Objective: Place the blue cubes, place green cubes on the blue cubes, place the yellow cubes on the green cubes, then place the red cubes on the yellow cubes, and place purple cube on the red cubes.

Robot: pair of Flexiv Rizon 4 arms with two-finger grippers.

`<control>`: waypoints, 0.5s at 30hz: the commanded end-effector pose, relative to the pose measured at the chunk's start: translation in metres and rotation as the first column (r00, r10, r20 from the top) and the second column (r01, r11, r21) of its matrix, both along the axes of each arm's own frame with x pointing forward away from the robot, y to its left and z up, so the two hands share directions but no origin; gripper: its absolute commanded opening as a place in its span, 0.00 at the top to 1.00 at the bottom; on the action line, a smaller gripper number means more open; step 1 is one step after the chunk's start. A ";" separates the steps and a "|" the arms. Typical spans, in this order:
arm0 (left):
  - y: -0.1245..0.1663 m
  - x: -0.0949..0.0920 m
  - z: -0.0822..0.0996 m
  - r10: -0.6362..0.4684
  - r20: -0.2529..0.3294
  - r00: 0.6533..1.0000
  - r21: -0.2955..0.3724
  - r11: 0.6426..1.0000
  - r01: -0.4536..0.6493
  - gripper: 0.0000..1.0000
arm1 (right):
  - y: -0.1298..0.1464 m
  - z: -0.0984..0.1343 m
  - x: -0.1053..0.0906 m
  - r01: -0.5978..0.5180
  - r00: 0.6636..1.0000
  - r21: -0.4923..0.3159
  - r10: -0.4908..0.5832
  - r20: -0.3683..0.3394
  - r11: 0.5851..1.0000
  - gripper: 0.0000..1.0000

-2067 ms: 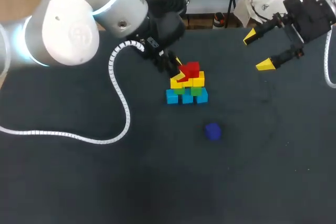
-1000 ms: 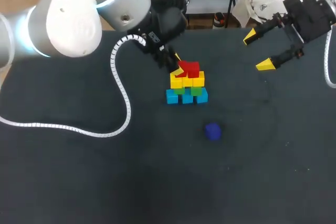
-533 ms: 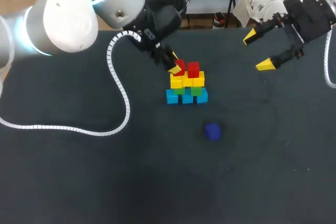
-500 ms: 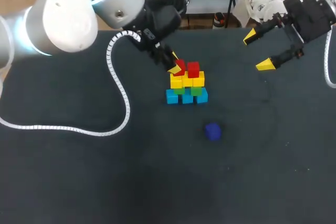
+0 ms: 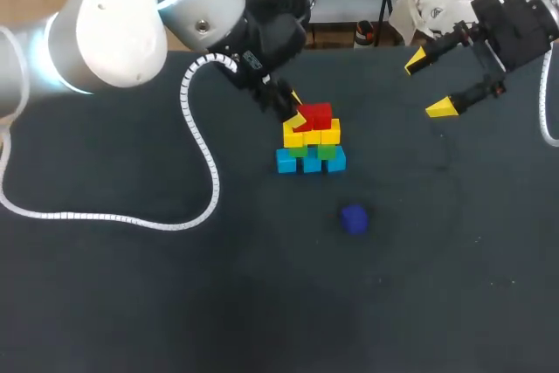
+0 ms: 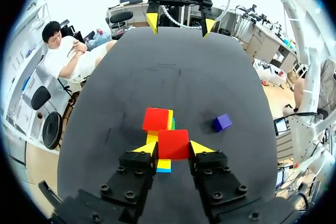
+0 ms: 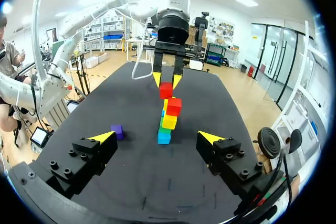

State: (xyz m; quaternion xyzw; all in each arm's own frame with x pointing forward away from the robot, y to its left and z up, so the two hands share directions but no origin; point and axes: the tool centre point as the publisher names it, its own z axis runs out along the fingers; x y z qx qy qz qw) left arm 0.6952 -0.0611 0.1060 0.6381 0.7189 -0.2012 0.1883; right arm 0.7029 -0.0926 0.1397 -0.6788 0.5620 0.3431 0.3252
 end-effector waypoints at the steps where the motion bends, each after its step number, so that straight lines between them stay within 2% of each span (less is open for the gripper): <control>1: 0.000 0.007 0.000 -0.008 -0.007 1.000 0.003 1.000 0.008 1.00 | 0.000 0.000 0.000 -0.001 1.000 0.001 0.001 0.001 1.000 0.00; 6: 0.002 0.014 -0.002 -0.021 -0.033 0.999 -0.027 0.999 0.020 1.00 | 0.000 0.000 0.000 -0.001 1.000 0.001 0.001 0.001 1.000 0.00; 15: 0.007 0.020 -0.007 -0.024 -0.056 0.998 -0.027 0.999 0.023 1.00 | 0.000 0.000 0.000 -0.001 1.000 0.001 0.001 0.001 1.000 0.00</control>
